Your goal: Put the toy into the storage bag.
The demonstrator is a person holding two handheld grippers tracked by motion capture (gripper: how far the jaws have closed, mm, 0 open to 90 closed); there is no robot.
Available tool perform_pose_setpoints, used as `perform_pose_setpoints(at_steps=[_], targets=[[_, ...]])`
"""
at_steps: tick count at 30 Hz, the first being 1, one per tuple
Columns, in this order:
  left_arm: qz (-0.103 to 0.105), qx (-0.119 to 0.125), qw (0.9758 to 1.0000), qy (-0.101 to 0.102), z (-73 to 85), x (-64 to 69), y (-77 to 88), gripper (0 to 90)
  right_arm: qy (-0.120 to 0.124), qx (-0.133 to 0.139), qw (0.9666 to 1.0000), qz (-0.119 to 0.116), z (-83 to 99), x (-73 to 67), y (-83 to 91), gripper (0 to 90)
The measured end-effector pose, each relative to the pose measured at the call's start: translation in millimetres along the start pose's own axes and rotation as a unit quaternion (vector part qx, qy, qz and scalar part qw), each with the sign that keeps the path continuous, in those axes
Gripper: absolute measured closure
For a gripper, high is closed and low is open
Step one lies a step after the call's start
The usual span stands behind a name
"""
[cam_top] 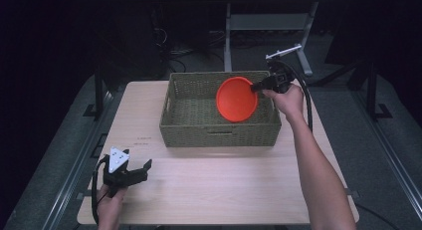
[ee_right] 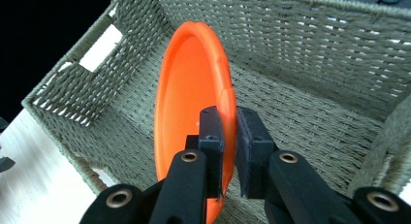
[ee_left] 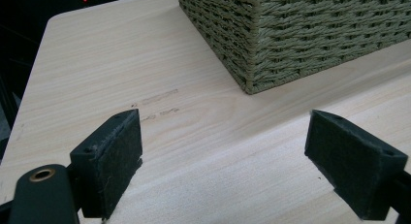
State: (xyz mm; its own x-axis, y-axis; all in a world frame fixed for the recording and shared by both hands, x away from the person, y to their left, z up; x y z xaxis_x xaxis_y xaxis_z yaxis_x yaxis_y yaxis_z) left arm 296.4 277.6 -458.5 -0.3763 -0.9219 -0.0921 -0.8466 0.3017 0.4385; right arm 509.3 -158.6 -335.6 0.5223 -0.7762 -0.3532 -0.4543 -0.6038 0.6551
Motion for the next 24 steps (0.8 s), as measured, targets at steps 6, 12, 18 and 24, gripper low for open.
perform_pose_setpoints(at_steps=[6, 12, 18, 24], targets=[[0.003, -0.002, 1.0, -0.008, 0.3, 2.0, 0.9, 12.8, -0.005, -0.009, 0.9999, 0.003, 6.9, 0.5, -15.6, 81.9], [0.002, -0.002, 1.0, -0.004, 0.1, 0.9, 0.4, 12.8, -0.003, -0.031, 0.9995, 0.011, 14.4, 2.2, -28.2, 81.8], [0.001, -0.002, 1.0, -0.002, -0.5, 1.2, -0.5, 12.8, -0.001, -0.045, 0.9989, 0.01, 19.3, 2.4, -38.2, 81.8], [0.0, -0.005, 1.0, -0.003, -0.4, 0.7, -1.3, 12.8, 0.004, -0.071, 0.9974, 0.013, 22.1, 1.8, -48.9, 81.8]])
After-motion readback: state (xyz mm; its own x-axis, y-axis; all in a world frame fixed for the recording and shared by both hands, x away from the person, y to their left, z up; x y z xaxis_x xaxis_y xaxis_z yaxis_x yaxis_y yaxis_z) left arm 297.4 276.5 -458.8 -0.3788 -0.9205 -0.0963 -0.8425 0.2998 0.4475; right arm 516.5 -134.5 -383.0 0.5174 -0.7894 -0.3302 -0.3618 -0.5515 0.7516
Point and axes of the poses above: each handheld gripper's, and its own axes: y roughly backward along the jaws, z roughly out of its underside, x roughly to its right, the point moved 4 cm from there along -y, roughly forward along the jaws, and after that the axes turned 4 degrees about x, right-handed, at the moved point
